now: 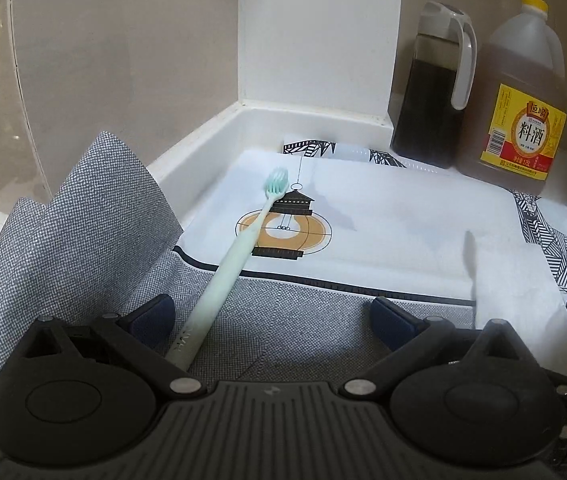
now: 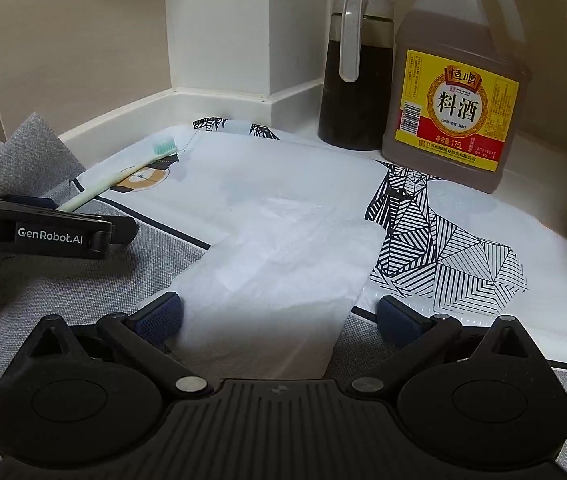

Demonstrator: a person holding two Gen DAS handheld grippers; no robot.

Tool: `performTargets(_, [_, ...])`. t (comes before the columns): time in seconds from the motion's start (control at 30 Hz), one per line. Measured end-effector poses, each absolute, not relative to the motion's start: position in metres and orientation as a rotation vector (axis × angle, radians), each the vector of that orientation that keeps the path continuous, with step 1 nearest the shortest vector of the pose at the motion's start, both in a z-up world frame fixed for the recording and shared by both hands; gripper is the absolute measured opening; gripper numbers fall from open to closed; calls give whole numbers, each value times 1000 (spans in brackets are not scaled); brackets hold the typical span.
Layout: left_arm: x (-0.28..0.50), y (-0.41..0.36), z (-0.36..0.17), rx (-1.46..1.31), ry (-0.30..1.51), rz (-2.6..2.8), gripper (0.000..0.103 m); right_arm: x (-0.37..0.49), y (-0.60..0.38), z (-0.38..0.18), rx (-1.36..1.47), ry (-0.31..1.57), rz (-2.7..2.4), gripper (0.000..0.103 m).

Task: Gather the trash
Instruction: 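Move the left gripper to the green toothbrush while the right gripper approaches the white tissue, then close the left gripper on the green toothbrush while the right gripper pinches the white tissue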

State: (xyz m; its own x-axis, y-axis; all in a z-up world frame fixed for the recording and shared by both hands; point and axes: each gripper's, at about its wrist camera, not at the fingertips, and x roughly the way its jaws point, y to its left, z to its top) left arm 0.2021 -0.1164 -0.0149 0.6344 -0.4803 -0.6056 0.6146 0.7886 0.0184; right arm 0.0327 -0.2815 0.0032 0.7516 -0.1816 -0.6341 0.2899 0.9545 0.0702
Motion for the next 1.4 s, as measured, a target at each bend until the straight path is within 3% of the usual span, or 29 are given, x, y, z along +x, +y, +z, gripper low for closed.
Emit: performTargets(1.4, [207,-120,-15,239,619,-637,103,33,-280,3,166,673,-261,103])
